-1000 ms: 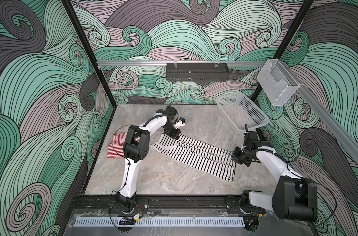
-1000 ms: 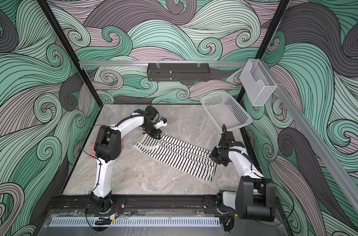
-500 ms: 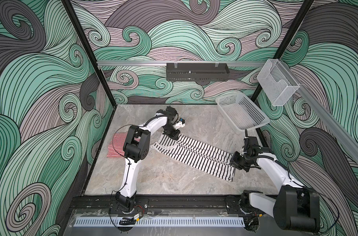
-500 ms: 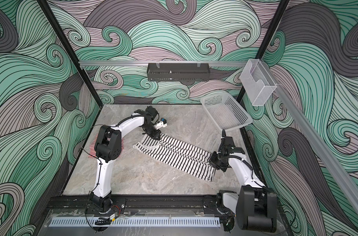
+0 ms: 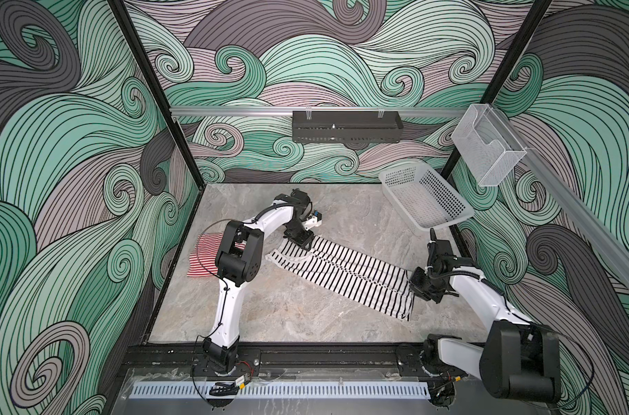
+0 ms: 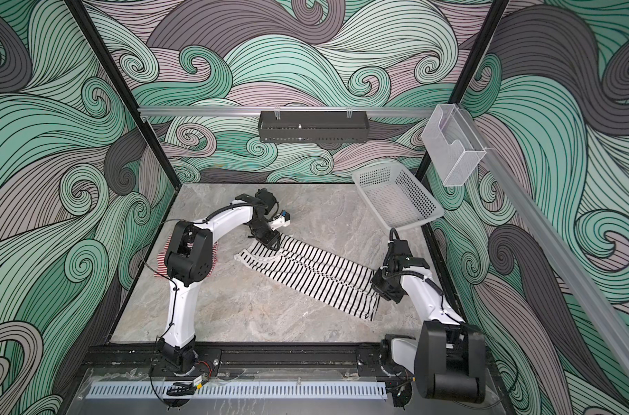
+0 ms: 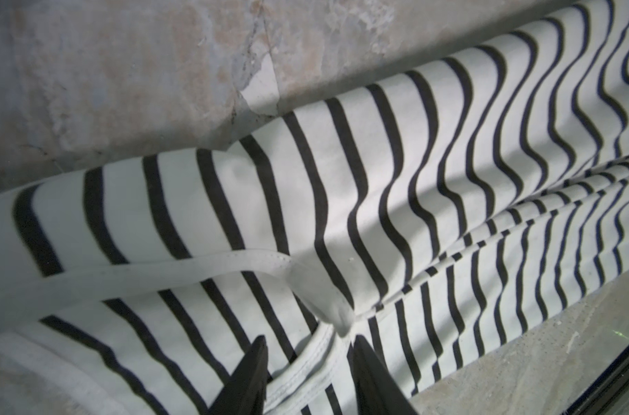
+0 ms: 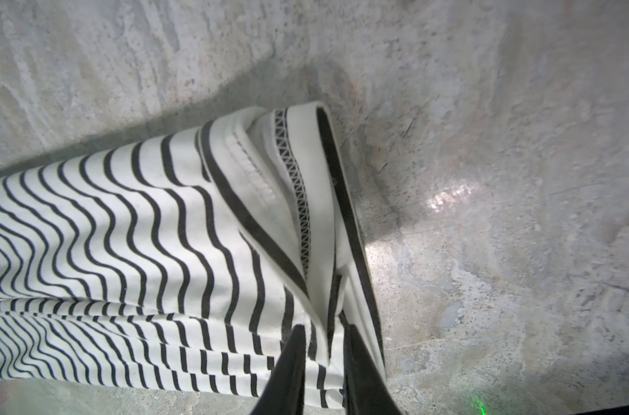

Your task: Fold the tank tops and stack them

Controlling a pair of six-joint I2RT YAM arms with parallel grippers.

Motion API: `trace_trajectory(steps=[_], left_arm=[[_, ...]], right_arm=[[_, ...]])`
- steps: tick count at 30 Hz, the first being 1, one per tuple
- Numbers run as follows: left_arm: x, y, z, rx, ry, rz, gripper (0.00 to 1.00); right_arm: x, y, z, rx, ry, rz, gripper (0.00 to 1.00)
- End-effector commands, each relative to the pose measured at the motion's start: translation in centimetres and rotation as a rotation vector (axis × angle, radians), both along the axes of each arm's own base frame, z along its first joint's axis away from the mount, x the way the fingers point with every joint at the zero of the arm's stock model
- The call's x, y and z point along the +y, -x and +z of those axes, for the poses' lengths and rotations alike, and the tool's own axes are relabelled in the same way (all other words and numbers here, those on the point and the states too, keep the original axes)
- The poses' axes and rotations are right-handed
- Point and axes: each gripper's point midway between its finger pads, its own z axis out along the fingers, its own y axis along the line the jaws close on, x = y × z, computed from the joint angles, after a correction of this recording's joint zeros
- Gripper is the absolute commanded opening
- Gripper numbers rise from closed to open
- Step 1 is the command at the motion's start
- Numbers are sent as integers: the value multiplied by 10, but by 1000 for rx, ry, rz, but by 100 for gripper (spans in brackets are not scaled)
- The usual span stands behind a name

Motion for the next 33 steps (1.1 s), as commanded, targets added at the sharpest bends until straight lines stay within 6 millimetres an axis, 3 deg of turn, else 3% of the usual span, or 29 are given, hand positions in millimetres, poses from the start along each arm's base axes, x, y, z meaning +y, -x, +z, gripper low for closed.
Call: trace_trajectory(steps=[1, 7, 15, 20, 27, 33], left_arm=[[-1, -11, 32, -97, -3, -18, 43], [-24, -12, 38, -78, 67, -45, 42], [-53, 9, 12, -21, 46, -117, 39], [-50, 17, -3, -2, 15, -122, 37], [-27, 15, -31, 10, -115, -101, 36], [-23, 23, -48, 75, -155, -111, 35]], right_arm=[[-7, -12, 6, -10, 42, -16, 23], [4, -30, 25, -83, 29, 12, 28], [28, -42, 4, -55, -18, 82, 18], [23, -47, -13, -16, 5, 78, 15], [4, -49, -26, 37, 20, 43, 20], [6, -47, -38, 76, 1, 41, 21]])
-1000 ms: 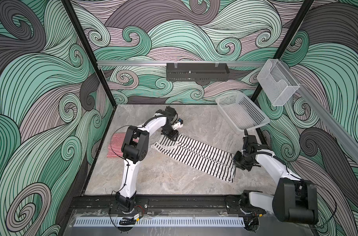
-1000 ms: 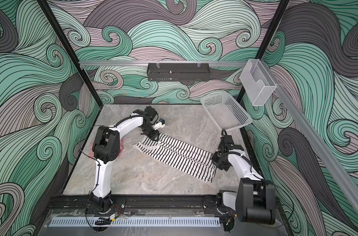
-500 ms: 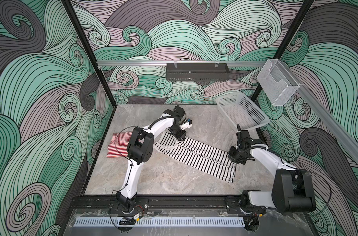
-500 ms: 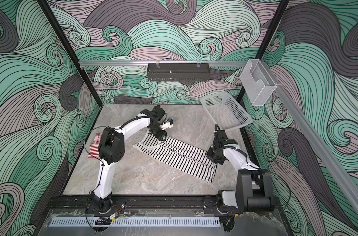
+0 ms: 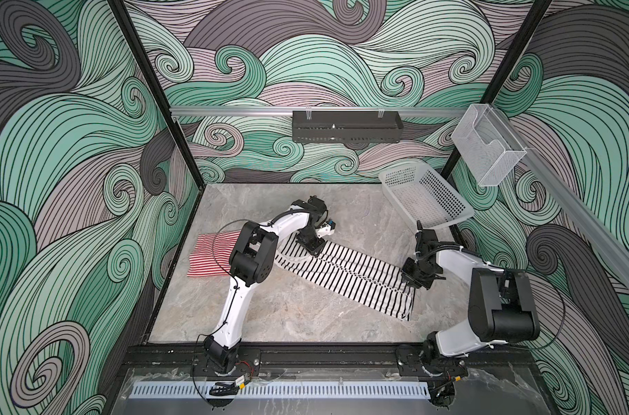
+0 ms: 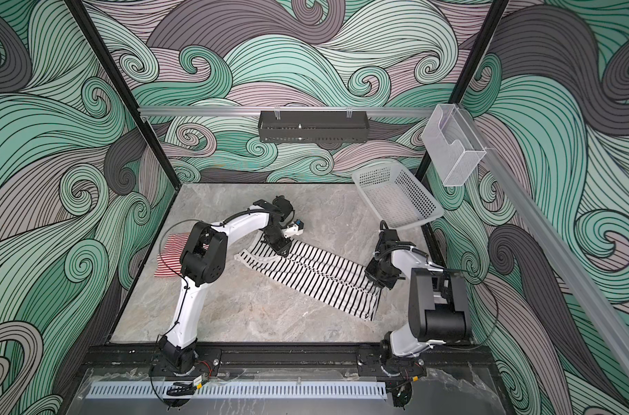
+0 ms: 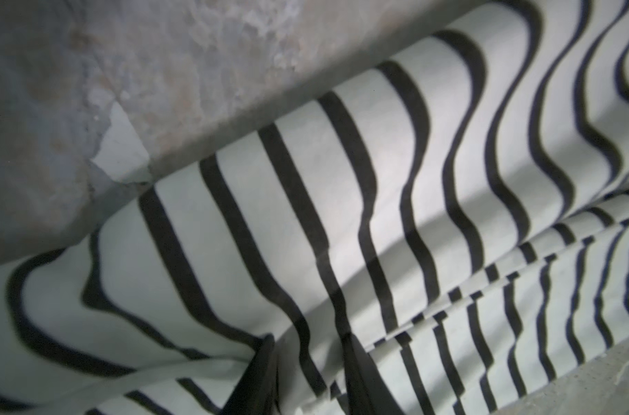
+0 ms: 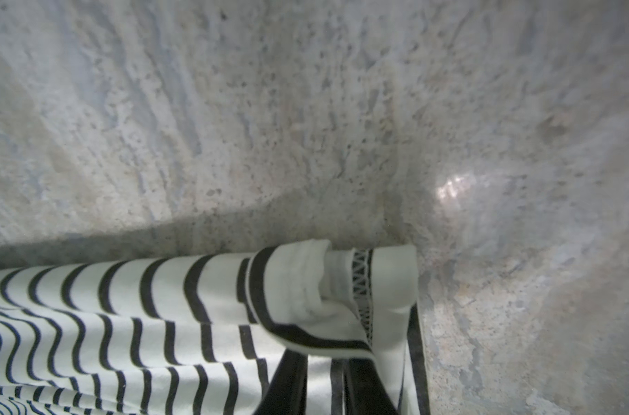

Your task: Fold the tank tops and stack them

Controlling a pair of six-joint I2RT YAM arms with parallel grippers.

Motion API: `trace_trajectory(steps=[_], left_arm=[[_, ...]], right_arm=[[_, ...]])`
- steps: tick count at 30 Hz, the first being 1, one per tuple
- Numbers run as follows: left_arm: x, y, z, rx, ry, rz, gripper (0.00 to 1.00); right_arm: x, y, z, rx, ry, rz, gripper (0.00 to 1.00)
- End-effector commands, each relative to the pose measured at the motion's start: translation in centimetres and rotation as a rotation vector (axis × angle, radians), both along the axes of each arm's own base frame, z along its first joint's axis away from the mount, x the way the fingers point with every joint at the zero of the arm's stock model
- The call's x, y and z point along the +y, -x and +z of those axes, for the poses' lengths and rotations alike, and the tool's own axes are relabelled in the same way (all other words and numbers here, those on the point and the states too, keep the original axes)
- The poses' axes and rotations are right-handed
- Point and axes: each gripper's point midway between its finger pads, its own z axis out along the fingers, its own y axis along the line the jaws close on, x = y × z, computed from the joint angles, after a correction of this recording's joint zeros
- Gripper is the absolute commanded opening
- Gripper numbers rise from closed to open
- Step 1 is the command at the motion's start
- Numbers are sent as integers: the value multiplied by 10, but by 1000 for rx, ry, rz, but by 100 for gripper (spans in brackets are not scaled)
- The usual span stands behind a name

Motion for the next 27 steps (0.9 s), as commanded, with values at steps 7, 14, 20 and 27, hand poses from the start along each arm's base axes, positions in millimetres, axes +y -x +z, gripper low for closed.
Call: trace_trajectory(steps=[7, 14, 20, 27], left_arm=[[31, -22, -20, -38, -205, 20, 38], [34, -87, -11, -143, -245, 34, 43], [23, -143, -2, -337, -200, -7, 50], [23, -178, 37, -526, -194, -2, 52]], right_arm=[[13, 12, -2, 25, 17, 61, 22], [45, 35, -2, 47, 33, 143, 22], [83, 58, -6, 60, 34, 205, 23], [133, 83, -9, 70, 32, 289, 23]])
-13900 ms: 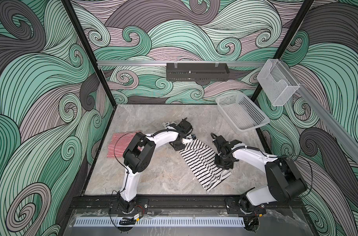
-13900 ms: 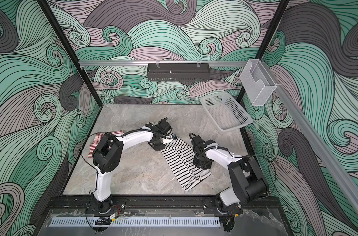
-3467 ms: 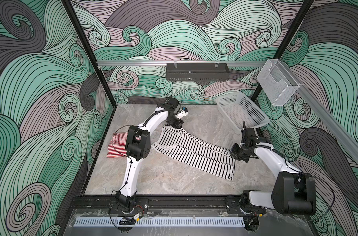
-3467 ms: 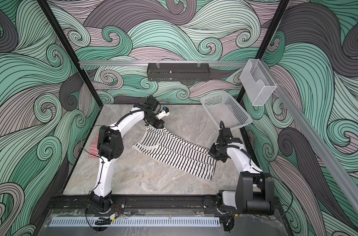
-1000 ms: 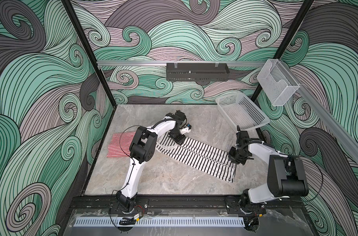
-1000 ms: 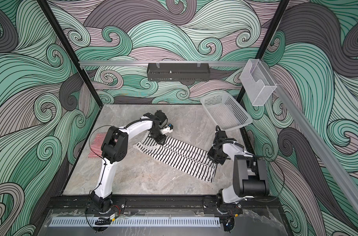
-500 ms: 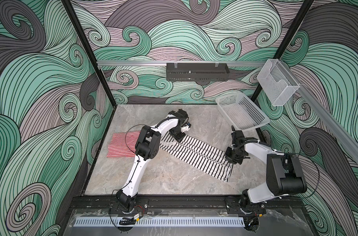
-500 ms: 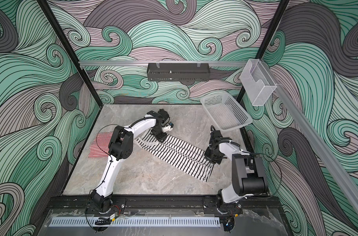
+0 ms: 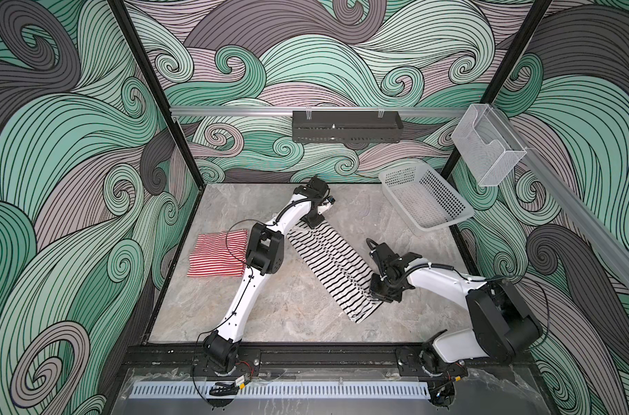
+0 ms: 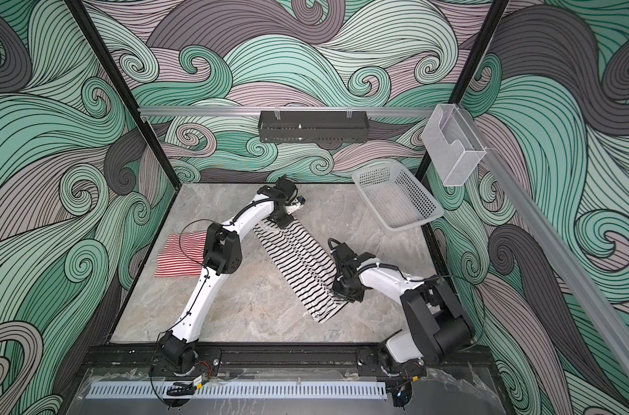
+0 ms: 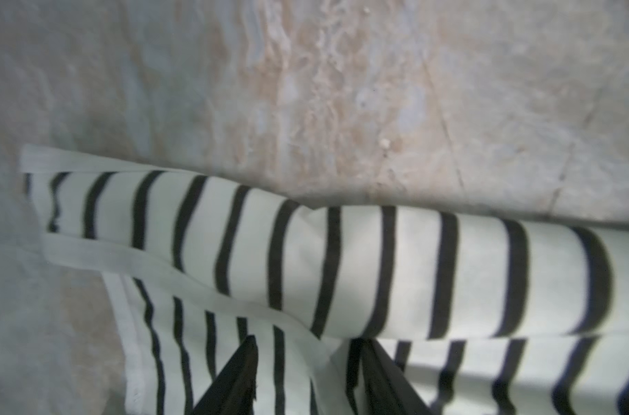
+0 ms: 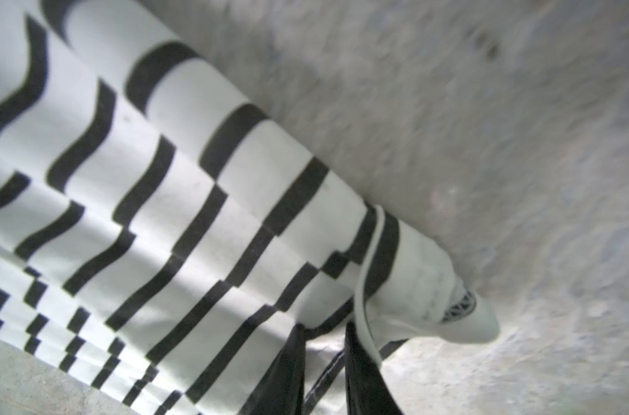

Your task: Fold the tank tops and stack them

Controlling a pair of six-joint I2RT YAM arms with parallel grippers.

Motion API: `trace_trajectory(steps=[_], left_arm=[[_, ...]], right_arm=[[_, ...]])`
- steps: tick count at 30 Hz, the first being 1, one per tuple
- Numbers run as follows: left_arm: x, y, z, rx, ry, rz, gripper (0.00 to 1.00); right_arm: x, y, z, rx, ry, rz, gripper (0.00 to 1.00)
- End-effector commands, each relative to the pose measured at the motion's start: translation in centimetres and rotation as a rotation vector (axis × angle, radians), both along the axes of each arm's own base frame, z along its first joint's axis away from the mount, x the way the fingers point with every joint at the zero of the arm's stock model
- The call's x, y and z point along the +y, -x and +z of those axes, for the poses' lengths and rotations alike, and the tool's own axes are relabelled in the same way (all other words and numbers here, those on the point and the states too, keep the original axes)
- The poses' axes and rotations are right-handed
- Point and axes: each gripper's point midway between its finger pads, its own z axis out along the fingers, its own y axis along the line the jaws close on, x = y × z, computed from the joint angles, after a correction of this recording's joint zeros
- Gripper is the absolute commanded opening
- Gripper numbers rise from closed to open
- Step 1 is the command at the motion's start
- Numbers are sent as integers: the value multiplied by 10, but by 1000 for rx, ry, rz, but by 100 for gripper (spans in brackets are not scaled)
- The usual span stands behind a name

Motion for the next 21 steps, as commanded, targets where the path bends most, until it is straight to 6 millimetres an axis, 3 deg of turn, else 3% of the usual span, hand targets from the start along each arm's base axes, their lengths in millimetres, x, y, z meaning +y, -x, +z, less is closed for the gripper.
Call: trace_trajectory(steps=[1, 5, 9, 13, 18, 21], left_arm=[[10, -19, 29, -112, -27, 2, 52], [19, -14, 71, -171, -28, 41, 52], [26, 9, 102, -168, 14, 69, 53], [30, 49, 97, -83, 39, 56, 54], [40, 88, 72, 20, 45, 62, 53], [40, 120, 49, 147, 66, 51, 42]], right_arm=[[10, 20, -6, 53, 34, -31, 23], [25, 5, 23, -22, 10, 18, 26], [30, -18, 51, -113, -13, 34, 32], [28, -40, 55, -117, -18, 39, 33], [21, -65, 50, -116, -11, 61, 33], [18, -75, 41, -97, -8, 80, 31]])
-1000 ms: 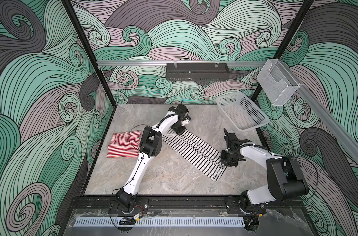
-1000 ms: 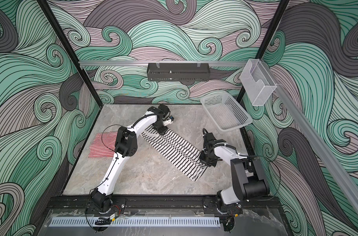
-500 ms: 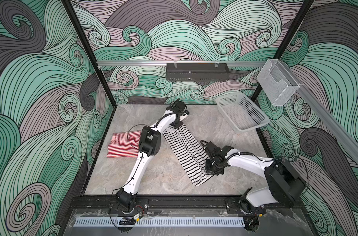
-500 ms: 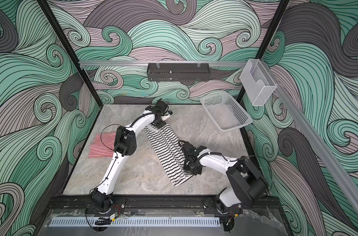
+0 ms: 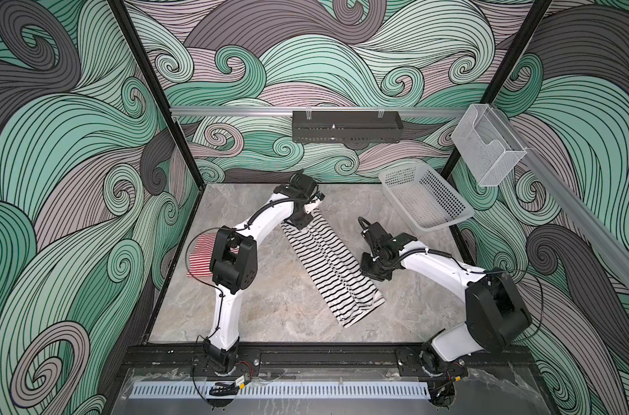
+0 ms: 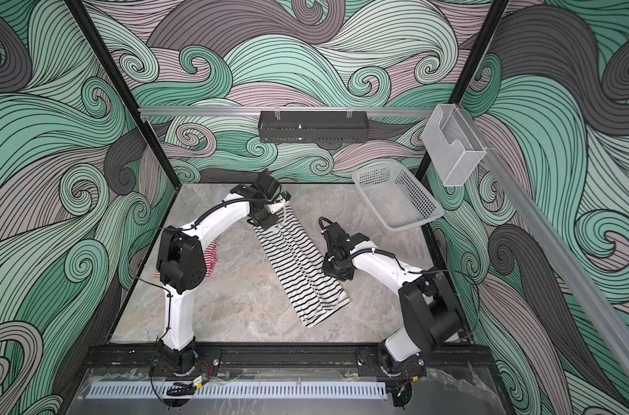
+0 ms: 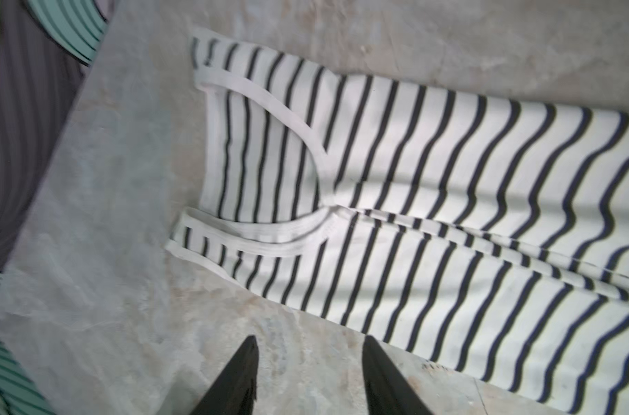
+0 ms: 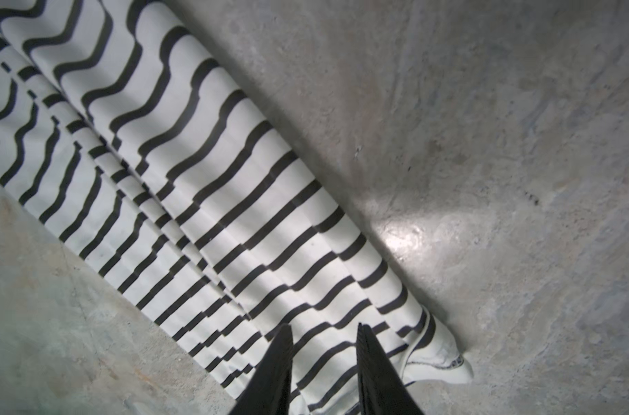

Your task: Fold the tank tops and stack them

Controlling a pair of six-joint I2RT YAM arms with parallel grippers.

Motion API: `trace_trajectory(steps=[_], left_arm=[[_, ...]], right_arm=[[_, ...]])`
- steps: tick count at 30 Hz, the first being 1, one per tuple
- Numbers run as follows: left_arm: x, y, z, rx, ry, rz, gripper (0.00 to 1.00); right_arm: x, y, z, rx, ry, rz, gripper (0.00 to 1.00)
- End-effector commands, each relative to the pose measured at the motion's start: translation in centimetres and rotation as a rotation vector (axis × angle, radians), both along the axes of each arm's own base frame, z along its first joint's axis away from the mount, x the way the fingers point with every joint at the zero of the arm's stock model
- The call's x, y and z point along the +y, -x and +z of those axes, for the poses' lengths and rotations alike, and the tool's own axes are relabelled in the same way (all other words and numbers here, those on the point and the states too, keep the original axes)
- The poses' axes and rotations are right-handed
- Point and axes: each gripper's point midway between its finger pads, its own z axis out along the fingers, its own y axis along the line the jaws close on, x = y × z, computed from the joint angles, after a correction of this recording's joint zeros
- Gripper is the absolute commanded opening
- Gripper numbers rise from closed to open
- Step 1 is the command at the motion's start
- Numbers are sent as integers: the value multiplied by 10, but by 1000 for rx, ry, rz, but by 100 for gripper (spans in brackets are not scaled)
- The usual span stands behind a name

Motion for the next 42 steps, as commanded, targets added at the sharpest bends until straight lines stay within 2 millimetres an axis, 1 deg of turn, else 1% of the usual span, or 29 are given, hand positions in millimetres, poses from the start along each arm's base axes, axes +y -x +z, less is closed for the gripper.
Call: trace_trajectory(steps=[1, 3, 5, 9, 14, 20, 22, 24, 28, 32, 34, 37, 39, 42], left_arm=[[-5, 39, -35, 170, 43, 1, 38], [-6, 50, -48, 215, 54, 8, 35], [-6, 58, -59, 245, 60, 22, 35], [-4, 63, -75, 281, 47, 38, 37], [-4, 62, -92, 308, 15, 40, 40], [4, 51, -109, 305, -73, 44, 41], [6, 45, -110, 289, -98, 38, 41], [9, 35, -110, 256, -130, 33, 43], [10, 8, -108, 181, -179, 15, 49], [-2, -19, -103, 120, -161, 11, 51], [-8, -29, -101, 103, -146, 11, 51], [-14, -44, -98, 70, -138, 20, 51], [-15, -49, -92, 54, -133, 34, 51], [-15, -49, -78, 30, -117, 41, 52]], right_arm=[[-4, -6, -9, 27, 19, 49, 30], [-3, -7, -14, 40, 19, 58, 29], [-1, -4, -20, 57, 4, 62, 28], [-2, 9, -32, 90, -8, 53, 27], [-12, 31, -44, 119, 18, 42, 27], [-12, 51, -51, 140, 46, 55, 27], [-8, 58, -54, 147, 50, 66, 27], [-4, 65, -58, 158, 60, 76, 27], [8, 80, -65, 175, 72, 102, 27], [30, 93, -71, 189, 64, 129, 27], [42, 97, -72, 191, 61, 148, 27], [59, 100, -70, 187, 56, 179, 27], [59, 100, -67, 185, 73, 184, 27], [59, 95, -59, 154, 60, 182, 30]])
